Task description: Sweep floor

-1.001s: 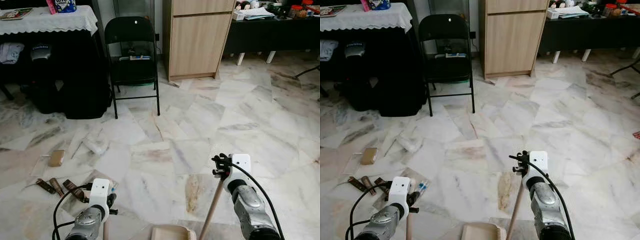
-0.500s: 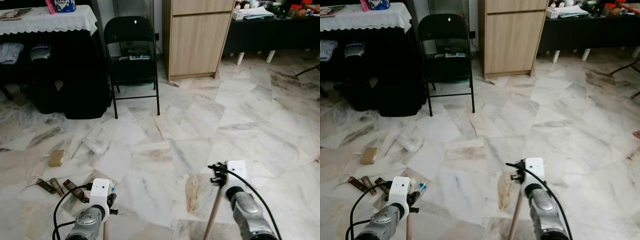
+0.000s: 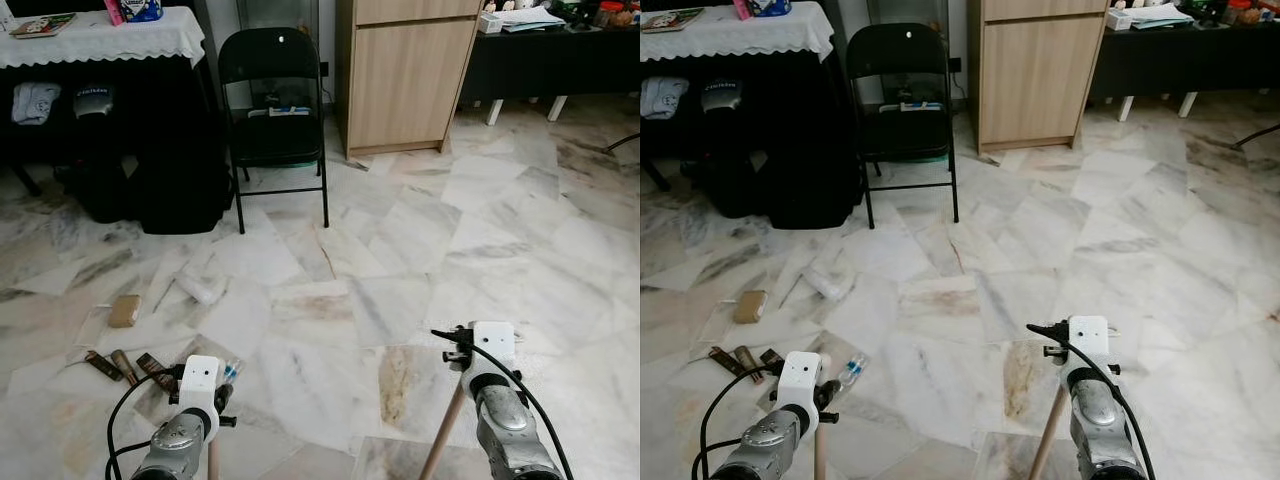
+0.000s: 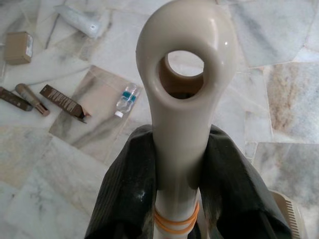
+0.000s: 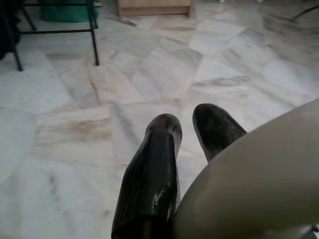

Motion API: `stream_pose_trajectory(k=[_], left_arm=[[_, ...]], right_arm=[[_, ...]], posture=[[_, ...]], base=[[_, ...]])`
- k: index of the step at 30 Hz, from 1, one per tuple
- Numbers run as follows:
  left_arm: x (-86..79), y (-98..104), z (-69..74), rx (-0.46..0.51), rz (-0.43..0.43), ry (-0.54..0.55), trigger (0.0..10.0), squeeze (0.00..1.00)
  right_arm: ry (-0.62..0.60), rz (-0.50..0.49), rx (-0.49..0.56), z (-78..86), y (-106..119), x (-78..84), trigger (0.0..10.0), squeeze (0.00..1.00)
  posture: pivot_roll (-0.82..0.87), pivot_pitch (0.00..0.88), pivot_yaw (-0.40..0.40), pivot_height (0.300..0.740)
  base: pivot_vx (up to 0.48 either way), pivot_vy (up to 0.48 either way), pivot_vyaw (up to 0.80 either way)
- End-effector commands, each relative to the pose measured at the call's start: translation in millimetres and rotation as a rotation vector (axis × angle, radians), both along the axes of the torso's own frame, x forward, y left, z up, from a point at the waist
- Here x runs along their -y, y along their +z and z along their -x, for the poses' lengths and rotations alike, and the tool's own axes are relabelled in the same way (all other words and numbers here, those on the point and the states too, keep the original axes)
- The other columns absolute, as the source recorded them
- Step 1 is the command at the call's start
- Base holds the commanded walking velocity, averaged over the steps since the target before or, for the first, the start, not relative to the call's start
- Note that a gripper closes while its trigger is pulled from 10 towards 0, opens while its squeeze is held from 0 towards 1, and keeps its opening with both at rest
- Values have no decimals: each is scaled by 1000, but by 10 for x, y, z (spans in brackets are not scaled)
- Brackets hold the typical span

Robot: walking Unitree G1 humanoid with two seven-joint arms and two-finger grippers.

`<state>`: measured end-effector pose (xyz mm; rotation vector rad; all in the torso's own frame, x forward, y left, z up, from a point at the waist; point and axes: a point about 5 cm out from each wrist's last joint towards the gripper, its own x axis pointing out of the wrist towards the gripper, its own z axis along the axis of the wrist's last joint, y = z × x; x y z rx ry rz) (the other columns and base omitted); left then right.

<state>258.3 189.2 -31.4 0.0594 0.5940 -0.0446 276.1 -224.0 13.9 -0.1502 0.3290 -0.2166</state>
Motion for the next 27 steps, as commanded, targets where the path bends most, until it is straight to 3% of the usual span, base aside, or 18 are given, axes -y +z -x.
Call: stream_pose_trajectory(k=[1,7,11,27], left_arm=[[-31,35,-28,25,-3,15,10000,0],[-26,38,-32,28,-3,15,10000,0],[-22,42,-37,32,-3,18,10000,0],[-28,51,-47,38,-4,30,10000,0]], right_arm=[[-65,220,298,-231,638,328,10000,0],[-42,144,266,-269,596,292,10000,0],[-1,-2,202,-261,447,152,10000,0],[26,13,176,-232,399,144,10000,0]], posture=[[-147,0,21,740],[-147,0,20,740],[-143,0,17,740],[-145,0,16,740]], base=[[0,0,0],[0,0,0],[0,0,0],[260,0,0]])
